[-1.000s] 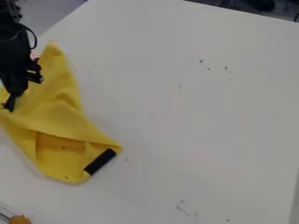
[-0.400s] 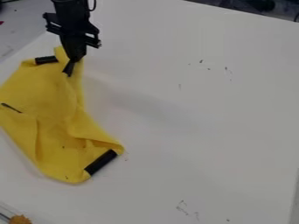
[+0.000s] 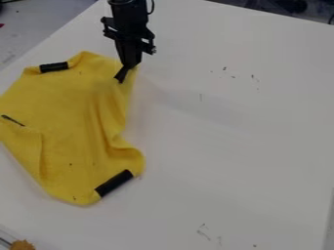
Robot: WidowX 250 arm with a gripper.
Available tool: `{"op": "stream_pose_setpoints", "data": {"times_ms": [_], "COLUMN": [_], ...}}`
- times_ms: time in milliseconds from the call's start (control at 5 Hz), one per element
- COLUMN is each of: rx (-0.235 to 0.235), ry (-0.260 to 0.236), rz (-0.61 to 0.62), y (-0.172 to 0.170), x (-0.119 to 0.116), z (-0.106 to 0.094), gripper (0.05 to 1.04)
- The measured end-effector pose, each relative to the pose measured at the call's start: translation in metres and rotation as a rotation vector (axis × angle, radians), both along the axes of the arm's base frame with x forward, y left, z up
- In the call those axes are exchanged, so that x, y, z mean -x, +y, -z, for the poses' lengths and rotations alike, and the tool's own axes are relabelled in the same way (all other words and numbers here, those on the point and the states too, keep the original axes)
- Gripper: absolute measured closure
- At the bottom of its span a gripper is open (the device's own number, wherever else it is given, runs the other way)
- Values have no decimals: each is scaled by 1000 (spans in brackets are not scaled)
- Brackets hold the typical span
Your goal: Unfold the cloth from bottom left to top right
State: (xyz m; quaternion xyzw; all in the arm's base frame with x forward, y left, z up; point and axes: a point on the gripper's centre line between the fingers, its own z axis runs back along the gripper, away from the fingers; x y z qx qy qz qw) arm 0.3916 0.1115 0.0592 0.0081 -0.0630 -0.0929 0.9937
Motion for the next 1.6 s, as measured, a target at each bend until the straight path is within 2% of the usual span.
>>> {"op": "stream_pose_setpoints", "data": {"times_ms": [400, 600, 800, 1000, 1200, 1400, 1600], "rx": [23, 30, 60, 117, 155, 166, 80], "ry": [11, -9, -16, 32, 52, 71, 63], "rz": [65, 50, 11, -46, -67, -82, -41], "y": [-15, -15, -24, -43, -66, -85, -86], "x": [-19, -28, -32, -35, -39, -39, -38], "z": [15, 20, 21, 18, 8, 5, 8], "gripper": [1028, 1005, 852, 592, 284, 79, 77]}}
